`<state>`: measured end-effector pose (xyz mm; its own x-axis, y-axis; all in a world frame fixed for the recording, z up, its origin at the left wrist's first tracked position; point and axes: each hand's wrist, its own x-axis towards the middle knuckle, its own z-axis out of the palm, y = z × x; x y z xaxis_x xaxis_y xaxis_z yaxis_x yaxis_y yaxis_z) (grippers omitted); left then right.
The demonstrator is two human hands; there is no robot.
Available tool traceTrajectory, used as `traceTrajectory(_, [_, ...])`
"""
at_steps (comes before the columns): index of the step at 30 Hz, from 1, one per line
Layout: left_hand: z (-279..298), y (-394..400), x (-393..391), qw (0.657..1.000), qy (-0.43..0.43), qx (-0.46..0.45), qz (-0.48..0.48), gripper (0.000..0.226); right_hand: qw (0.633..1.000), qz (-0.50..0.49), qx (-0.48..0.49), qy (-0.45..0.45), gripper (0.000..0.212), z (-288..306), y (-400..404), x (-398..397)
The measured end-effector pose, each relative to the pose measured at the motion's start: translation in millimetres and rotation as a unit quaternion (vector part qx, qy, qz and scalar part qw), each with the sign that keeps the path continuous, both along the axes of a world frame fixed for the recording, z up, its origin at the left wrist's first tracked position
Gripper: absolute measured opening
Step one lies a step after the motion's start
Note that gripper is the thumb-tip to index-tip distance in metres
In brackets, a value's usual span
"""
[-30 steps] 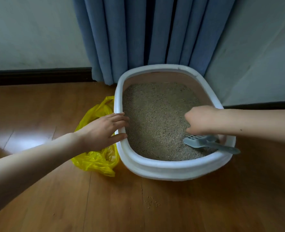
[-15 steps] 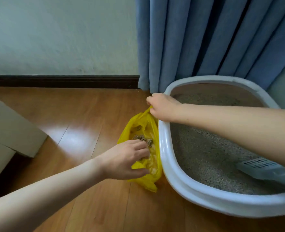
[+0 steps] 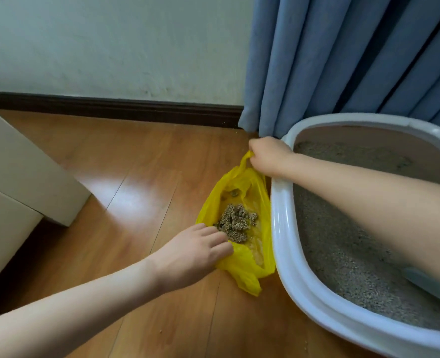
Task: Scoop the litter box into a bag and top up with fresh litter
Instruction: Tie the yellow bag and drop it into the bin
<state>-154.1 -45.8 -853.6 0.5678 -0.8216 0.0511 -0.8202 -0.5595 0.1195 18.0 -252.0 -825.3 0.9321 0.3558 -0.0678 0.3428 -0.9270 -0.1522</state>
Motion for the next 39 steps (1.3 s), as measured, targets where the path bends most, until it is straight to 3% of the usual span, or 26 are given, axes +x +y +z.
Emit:
traceTrajectory(4, [26.5,6.8,6.8,0.991,0.096,-0.082,0.051,0.017,0.980,-0.006,0.196,0.032,0.010,29.3,1.4,-3.5])
traceTrajectory(7, [48.8,8.4,15.5,0.965,0.220,-0.073,0.119,0.015,0.962,-0.007,0.268,0.042,0.005,57.9,1.7,-9.8])
traceTrajectory(10, [80.8,7.4,28.3,0.945,0.276,-0.084,0.158,0.034,0.948,0.004,0.313,0.064,0.010,83.9,-0.1,-16.9])
traceTrajectory(14, [132.0,2.6,40.3,0.902,0.322,-0.216,0.190,0.024,0.932,0.012,0.361,0.033,0.005,124.1,-6.8,-24.1])
traceTrajectory(16, [149.0,0.5,44.5,0.880,0.329,-0.280,0.199,0.022,0.904,0.003,0.427,-0.012,0.010,142.8,-9.6,-28.6])
traceTrajectory(18, [157.6,-0.3,49.2,0.883,0.320,-0.270,0.212,0.013,0.891,-0.016,0.452,-0.046,0.013,148.6,-11.9,-33.3])
traceTrajectory(21, [158.3,4.3,56.9,0.926,0.234,-0.159,0.249,0.012,0.942,-0.005,0.336,0.017,0.013,140.6,-19.7,-45.2])
traceTrajectory(25, [163.0,12.4,69.3,0.964,0.070,-0.093,0.237,0.016,0.897,-0.033,0.440,-0.006,0.008,157.2,-32.3,-47.0])
traceTrajectory(28, [154.9,19.3,80.6,0.962,-0.030,0.066,0.265,0.007,0.909,-0.055,0.413,0.015,0.007,163.8,-41.2,-43.2])
traceTrajectory(29, [154.0,22.0,83.9,0.959,-0.036,0.069,0.272,0.006,0.906,-0.065,0.417,0.031,0.007,163.4,-45.0,-43.1])
traceTrajectory(30, [155.7,25.4,86.8,0.961,-0.034,0.031,0.271,0.006,0.894,-0.074,0.439,0.046,0.008,163.8,-47.9,-44.1])
traceTrajectory(32, [164.9,28.7,87.8,0.958,0.007,-0.133,0.255,0.013,0.872,-0.078,0.479,0.064,0.008,164.5,-47.9,-46.6])
traceTrajectory(34, [170.6,22.7,82.9,0.930,0.074,-0.265,0.243,0.021,0.897,-0.057,0.436,0.044,0.009,165.8,-43.3,-51.9])
traceTrajectory(36, [166.5,11.5,78.8,0.914,0.110,-0.310,0.237,0.021,0.910,-0.029,0.413,0.029,0.011,167.5,-36.2,-56.8])
traceTrajectory(39, [163.6,-5.8,74.4,0.889,0.177,-0.348,0.241,0.010,0.898,0.013,0.433,0.084,0.017,173.5,-19.8,-66.9])
